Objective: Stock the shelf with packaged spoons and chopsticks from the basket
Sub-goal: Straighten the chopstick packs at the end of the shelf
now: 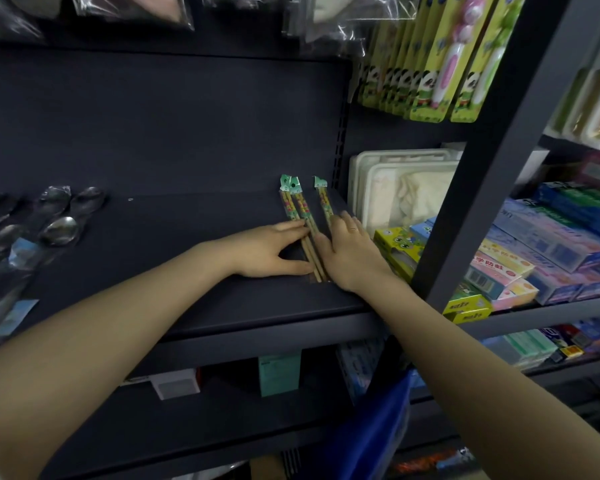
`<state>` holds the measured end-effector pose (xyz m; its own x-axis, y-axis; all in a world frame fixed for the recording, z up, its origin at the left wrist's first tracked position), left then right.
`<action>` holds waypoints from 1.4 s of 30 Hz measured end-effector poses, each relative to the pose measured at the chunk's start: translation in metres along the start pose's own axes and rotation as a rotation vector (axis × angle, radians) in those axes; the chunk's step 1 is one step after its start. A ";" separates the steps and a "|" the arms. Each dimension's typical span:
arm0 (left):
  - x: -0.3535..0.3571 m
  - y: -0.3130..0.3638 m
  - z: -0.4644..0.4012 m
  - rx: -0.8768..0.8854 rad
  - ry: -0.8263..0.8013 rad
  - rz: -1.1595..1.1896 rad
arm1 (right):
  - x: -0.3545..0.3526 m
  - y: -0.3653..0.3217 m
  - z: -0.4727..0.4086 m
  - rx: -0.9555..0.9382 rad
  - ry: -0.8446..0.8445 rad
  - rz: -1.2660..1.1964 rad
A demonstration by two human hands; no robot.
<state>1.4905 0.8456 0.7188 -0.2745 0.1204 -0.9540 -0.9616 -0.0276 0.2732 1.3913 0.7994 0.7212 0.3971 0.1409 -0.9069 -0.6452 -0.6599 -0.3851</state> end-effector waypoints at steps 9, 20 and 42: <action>-0.005 0.001 -0.004 0.037 0.006 -0.103 | 0.000 -0.001 -0.007 -0.017 -0.100 -0.023; -0.002 0.005 0.004 0.017 0.032 -0.104 | 0.007 -0.020 0.007 -0.180 -0.159 -0.012; -0.075 -0.009 0.117 0.047 0.692 -0.060 | -0.048 -0.088 0.056 -0.419 0.431 0.183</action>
<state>1.5207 0.9530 0.8025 -0.1770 -0.5403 -0.8226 -0.9782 0.0045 0.2075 1.3932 0.8921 0.7890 0.5884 -0.2539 -0.7676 -0.4515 -0.8908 -0.0515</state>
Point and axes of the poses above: each hand's wrist, its own z-axis away from the middle knuckle, its own x-axis out of the palm, y = z × x, the point moved 8 cm from there along -z, towards the middle knuckle, and after that the axes turned 4 degrees about -x, right-handed, at the moved point
